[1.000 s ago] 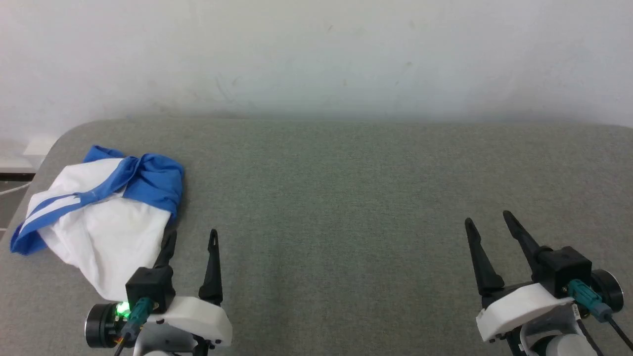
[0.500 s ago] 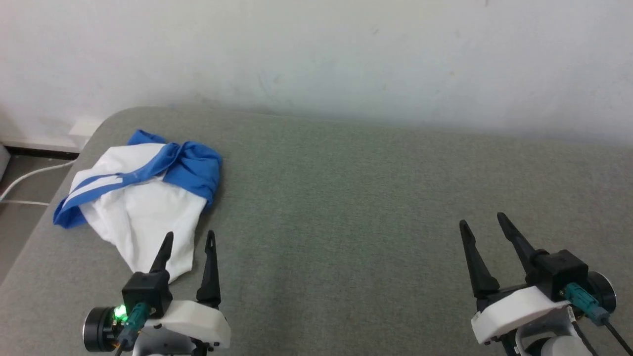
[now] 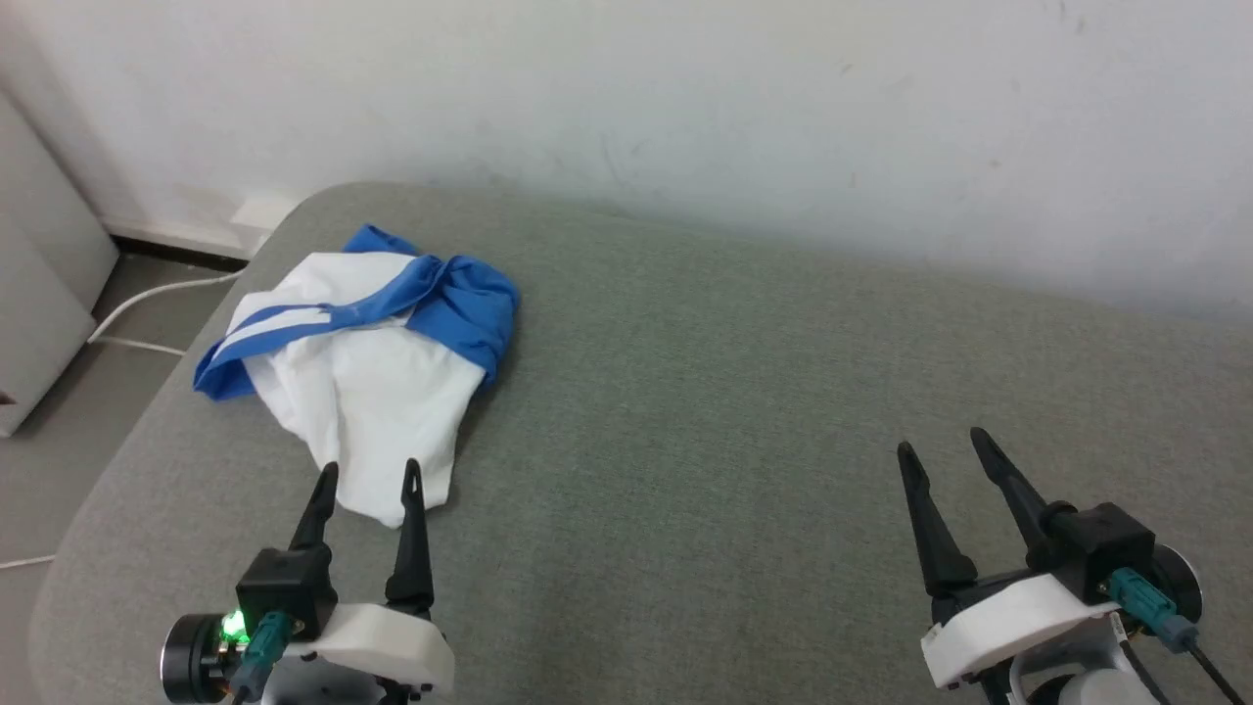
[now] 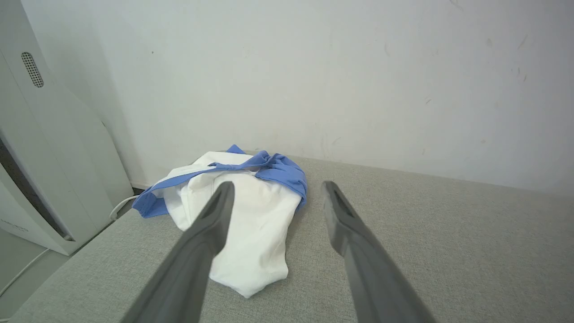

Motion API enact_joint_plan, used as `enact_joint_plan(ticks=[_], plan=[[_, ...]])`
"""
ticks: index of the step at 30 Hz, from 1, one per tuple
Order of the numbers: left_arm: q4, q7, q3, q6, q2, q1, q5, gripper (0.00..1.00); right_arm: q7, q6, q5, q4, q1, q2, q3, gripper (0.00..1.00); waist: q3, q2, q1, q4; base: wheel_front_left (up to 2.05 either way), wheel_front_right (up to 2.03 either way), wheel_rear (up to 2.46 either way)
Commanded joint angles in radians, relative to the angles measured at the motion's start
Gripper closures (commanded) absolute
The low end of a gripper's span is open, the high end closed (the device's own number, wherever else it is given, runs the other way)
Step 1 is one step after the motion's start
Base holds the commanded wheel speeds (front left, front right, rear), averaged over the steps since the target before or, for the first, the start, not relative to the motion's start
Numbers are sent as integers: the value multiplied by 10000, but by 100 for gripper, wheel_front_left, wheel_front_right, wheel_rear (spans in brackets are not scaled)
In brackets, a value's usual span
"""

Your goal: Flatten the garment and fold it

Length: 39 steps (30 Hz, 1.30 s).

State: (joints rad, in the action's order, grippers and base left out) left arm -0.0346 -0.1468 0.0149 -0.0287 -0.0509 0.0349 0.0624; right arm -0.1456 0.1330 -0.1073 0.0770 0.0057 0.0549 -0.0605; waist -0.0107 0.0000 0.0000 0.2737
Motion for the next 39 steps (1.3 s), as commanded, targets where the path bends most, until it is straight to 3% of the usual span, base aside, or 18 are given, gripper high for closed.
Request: enact_joint_plan(ticks=[1,39], plan=[[-16,-114,-13,-63,4,118,87,0,-127,-14,-102,42,69,-26,-30,0,-8,0,0,298,0,0,0],[-122,-887,80,-178,6,339,353,0,-899,-20,-703,510,101,-42,-660,0,-96,0,0,2267,0,0,0]])
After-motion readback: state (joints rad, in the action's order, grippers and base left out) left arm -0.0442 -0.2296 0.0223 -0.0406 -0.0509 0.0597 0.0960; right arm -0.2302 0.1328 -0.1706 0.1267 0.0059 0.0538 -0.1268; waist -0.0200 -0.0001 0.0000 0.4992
